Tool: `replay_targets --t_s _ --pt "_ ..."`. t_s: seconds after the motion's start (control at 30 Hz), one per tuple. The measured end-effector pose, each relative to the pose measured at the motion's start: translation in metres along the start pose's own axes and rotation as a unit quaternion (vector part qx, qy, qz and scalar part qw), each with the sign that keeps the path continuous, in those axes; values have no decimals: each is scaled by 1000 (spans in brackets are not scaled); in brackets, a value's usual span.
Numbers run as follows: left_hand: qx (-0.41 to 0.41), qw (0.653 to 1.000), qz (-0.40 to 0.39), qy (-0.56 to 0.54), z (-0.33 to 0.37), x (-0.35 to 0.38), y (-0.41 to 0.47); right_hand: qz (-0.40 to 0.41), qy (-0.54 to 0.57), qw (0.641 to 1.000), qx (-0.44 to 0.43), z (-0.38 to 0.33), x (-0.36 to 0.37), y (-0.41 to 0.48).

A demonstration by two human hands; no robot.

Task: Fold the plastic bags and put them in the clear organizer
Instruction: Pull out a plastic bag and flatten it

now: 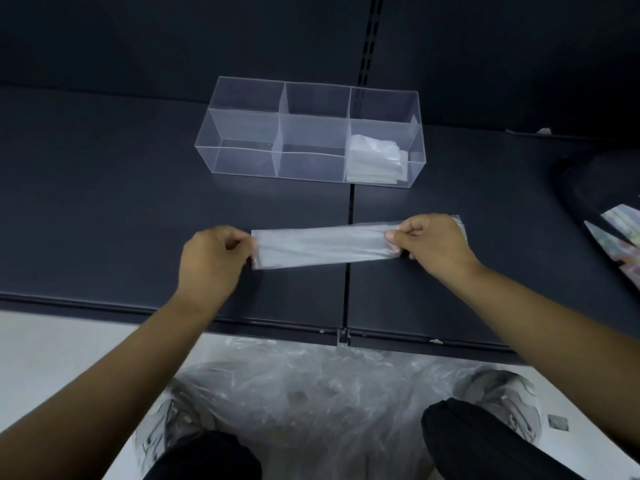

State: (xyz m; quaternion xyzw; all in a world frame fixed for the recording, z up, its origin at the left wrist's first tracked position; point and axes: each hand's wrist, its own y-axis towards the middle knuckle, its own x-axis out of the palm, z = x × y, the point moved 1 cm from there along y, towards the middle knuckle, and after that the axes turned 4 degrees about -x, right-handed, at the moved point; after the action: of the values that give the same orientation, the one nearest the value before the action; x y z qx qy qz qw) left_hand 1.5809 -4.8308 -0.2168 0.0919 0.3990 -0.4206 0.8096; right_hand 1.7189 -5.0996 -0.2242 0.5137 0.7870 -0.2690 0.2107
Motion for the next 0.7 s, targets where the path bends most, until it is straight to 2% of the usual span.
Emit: replay_targets --t_s 0.07,0.1,0.17,0.23,0.3,0.37,0.4,0.47,0.53,0.57,0.7 --pt "151 979 112 78 12 7 -20 2 -18 1000 -9 -3 1 2" --pt "231 963 109 86 18 16 -32 2 -22 1000 -12 -5 2 2" --pt "323 938 14 126 26 39 -51 6 -25 1000 -10 -6 4 1" --pt "311 918 -80 233 25 57 -61 17 -30 999 -1 -8 7 1" --pt "275 894 -103 338 16 66 -61 69 -90 993 -30 -13 9 -5" --pt "265 881 -98 379 9 70 -61 118 -158 968 -158 -23 16 -15" --pt "263 882 -95 379 9 70 -61 92 -171 952 -236 -29 24 -22" --pt "259 887 -97 370 12 70 -63 -51 -211 916 -337 -34 47 -37" --pt "271 883 -99 371 11 71 -63 -165 -289 877 -346 -23 64 -46" --pt "275 882 -102 370 11 71 -63 -177 -327 867 -333 -14 64 -44" --pt "281 884 -94 361 10 70 -62 -132 -393 874 -253 22 24 -22"
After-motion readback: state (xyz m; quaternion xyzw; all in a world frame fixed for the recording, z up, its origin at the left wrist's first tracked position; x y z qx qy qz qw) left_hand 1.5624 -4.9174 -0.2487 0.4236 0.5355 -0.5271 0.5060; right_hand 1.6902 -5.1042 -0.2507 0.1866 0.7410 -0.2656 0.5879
